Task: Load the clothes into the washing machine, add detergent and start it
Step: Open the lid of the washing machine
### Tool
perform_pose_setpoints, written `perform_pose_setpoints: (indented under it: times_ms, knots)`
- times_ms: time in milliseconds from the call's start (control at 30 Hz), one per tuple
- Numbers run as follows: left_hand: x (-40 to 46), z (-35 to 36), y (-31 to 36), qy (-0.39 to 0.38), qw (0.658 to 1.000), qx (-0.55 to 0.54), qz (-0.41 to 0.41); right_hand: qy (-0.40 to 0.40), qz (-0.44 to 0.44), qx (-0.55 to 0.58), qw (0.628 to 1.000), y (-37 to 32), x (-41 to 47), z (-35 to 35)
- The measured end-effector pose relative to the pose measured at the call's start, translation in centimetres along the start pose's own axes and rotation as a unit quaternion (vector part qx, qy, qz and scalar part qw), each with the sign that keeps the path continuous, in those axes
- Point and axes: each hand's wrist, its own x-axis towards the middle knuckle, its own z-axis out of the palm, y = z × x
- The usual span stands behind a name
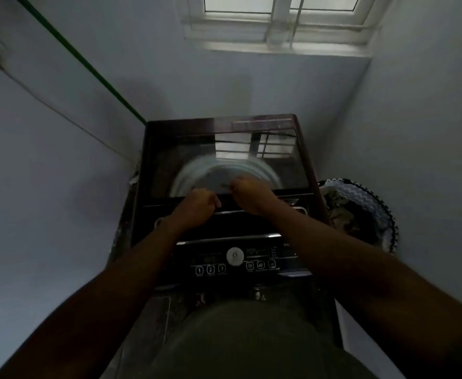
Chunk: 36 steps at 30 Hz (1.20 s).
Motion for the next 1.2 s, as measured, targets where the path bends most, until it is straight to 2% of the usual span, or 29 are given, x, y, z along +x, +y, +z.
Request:
perform_pose_setpoints:
  times_ms: [67, 200, 433, 700, 867, 1000, 1200]
  knots:
    - [-0.3, 0.6, 0.0, 0.017, 1.000, 0.016, 0.006, 0.004, -0.005, 0.005, 1.000, -0.3, -0.7, 0.7]
    - [-1.7, 1.3, 1.2, -0.024, 0.999, 0.042, -0.012, 0.007, 0.001, 0.001, 1.000, -0.9, -1.8, 1.5]
    - [-2.3, 1.6, 1.7, -0.022, 0.999, 0.033, -0.036, 0.003, 0.019, 0.009, 1.000, -1.6, -2.9, 1.9]
    - [-1.7, 0.0, 2.4, -0.063, 0.996, 0.050, -0.046, -0.010, 0.022, 0.020, 1.000, -1.8, -3.4, 1.3]
    - [-1.5, -2.1, 3.6, -0.053, 0.997, 0.039, -0.034, 0.013, 0.014, 0.041, 0.999, -2.0, -3.4, 0.5]
    - [-1.3, -4.2, 4.8, -0.029, 0.998, 0.044, -0.034, 0.017, 0.018, 0.057, 0.998, -2.6, -2.7, -1.7]
    - [-0.9, -8.8, 7.8, 0.023, 0.998, 0.059, -0.024, 0.009, 0.024, 0.054, 0.998, -3.3, -0.4, -9.4]
